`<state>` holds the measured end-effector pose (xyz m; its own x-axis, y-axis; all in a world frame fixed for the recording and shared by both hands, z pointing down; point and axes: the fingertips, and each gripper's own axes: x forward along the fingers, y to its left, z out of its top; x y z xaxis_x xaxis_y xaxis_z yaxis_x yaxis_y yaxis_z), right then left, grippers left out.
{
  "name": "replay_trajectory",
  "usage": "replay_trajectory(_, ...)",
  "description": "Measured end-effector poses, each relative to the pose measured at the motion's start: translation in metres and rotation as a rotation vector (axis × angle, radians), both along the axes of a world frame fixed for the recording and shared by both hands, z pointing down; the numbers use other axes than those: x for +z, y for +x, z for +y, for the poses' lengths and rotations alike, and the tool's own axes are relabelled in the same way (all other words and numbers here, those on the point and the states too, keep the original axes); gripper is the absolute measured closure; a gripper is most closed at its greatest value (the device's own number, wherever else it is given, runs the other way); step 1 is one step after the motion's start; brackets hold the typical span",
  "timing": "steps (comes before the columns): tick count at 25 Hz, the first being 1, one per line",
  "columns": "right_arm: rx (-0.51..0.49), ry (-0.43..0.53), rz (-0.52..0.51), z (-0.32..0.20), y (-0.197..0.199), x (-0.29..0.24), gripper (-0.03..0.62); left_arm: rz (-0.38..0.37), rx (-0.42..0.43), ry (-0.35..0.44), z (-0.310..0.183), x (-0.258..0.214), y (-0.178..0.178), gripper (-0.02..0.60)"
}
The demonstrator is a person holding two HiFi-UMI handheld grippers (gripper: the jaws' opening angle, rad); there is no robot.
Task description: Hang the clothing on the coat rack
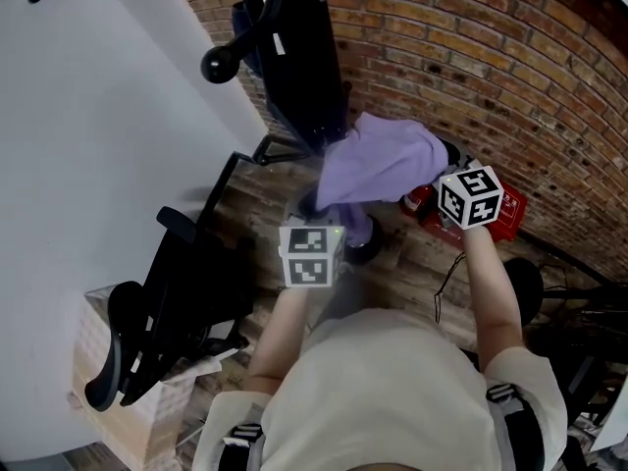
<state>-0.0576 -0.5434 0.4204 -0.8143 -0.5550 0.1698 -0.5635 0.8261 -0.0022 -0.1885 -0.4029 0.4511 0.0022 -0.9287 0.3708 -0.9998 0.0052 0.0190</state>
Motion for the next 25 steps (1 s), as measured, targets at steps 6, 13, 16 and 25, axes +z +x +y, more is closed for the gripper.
replay_trajectory(6,-0.019,-0.071,-0.017,0.001,-0.008,0.026,0.580,0.026,0.014,-0.026,-0.002,0.016,0.004,0.543)
replay_trajectory(13,-0.055,-0.142,-0.015,0.022,-0.014,0.064,0.579,0.054,0.034,-0.055,-0.008,0.036,0.014,0.543)
replay_trajectory(16,-0.077,-0.161,-0.007,0.035,-0.018,0.078,0.579,0.062,0.045,-0.061,-0.012,0.043,0.019,0.542)
replay_trajectory(25,-0.154,-0.184,-0.011,0.074,-0.037,0.102,0.579,0.085,0.074,-0.053,-0.021,0.056,0.030,0.541)
